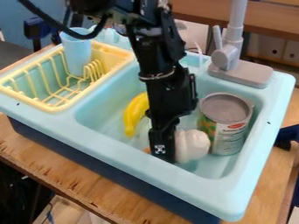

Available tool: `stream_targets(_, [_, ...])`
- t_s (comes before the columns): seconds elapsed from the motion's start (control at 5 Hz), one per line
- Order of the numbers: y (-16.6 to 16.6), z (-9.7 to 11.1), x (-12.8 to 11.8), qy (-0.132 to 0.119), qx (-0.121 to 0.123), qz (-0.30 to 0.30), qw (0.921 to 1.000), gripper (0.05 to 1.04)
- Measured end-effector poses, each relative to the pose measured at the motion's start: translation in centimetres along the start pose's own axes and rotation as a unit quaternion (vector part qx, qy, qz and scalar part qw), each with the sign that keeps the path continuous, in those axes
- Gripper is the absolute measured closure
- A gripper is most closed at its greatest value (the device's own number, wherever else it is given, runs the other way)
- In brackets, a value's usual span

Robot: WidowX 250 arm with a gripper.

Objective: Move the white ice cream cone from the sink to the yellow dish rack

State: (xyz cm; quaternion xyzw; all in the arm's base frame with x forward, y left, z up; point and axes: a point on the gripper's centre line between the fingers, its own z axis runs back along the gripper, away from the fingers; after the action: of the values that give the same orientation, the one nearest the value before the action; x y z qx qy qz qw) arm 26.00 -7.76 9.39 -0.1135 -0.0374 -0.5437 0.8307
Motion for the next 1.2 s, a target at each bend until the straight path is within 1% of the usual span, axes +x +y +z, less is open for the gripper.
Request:
stream_targets(0.2, [-0.5,1.4,-0.3,-0.013,0.014,0.000,0.9998,0.544])
stream_targets(0.4, [-0.8,3.3,-0.6,-0.033,0.034,0.008,0.9988,0.544])
stream_targets(0.6, [-1.4,6.7,-1.5,-0.067,0.065,0.041,0.9948,0.544])
stream_targets(0.8, [-0.2,9.5,-2.5,-0.095,0.090,0.099,0.9865,0.544])
stream_targets(1.0, [1.7,11.5,-3.6,-0.084,0.113,0.150,0.9787,0.544])
stream_targets(1.2, [3.7,11.6,-6.0,-0.044,0.129,0.198,0.9707,0.544])
